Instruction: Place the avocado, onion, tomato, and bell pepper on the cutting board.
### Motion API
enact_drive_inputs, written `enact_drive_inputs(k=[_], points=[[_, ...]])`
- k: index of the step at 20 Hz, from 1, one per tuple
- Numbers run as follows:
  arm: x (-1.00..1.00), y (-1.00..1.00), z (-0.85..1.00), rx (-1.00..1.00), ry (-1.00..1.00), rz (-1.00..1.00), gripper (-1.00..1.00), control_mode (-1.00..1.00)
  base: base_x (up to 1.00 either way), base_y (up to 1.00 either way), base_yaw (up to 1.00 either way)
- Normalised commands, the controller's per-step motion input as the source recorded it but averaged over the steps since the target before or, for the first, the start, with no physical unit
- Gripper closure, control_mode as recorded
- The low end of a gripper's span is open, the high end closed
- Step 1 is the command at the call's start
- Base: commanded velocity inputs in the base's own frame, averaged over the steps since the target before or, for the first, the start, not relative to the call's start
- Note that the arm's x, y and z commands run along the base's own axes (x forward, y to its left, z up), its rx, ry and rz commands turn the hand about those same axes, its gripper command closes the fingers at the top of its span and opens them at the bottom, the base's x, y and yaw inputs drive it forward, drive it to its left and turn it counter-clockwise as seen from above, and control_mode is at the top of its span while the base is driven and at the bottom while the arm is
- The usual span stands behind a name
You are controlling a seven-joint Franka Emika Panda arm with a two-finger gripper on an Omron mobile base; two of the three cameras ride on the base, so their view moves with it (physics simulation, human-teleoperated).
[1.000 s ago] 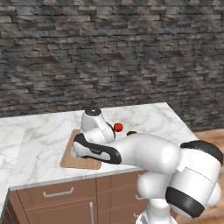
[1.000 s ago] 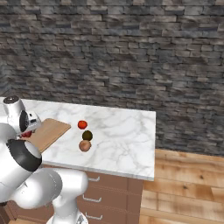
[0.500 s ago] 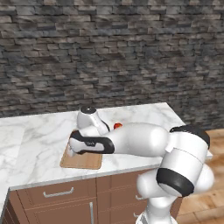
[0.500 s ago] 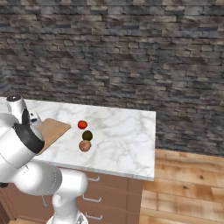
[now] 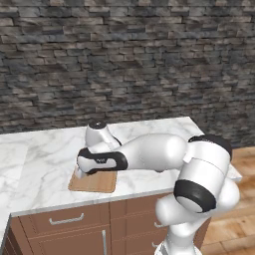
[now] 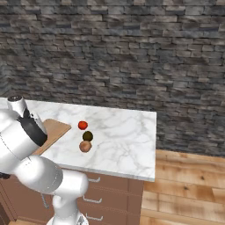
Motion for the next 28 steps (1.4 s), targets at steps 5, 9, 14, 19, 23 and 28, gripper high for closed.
enact_drive_inputs(k=[5, 9, 14, 19, 23, 28], points=[[0.00, 0.01, -0.21, 0.00, 0.00, 0.00, 1.00, -1.00, 0.00, 0.00, 0.00], [0.00, 0.06, -0.27, 0.00, 0.01, 0.00, 1.00, -1.00, 0.00, 0.00, 0.00], [0.00, 0.06, -0.23, 0.00, 0.01, -0.01, 1.00, -1.00, 0.00, 0.00, 0.00], [0.01, 0.03, -0.22, 0.00, 0.03, -0.01, 1.00, -1.00, 0.00, 0.00, 0.00], [0.02, 0.00, -0.22, 0.00, 0.03, -0.01, 1.00, -1.00, 0.00, 0.00, 0.00], [0.06, 0.00, -0.25, 0.00, 0.05, -0.01, 1.00, -1.00, 0.00, 0.00, 0.00]])
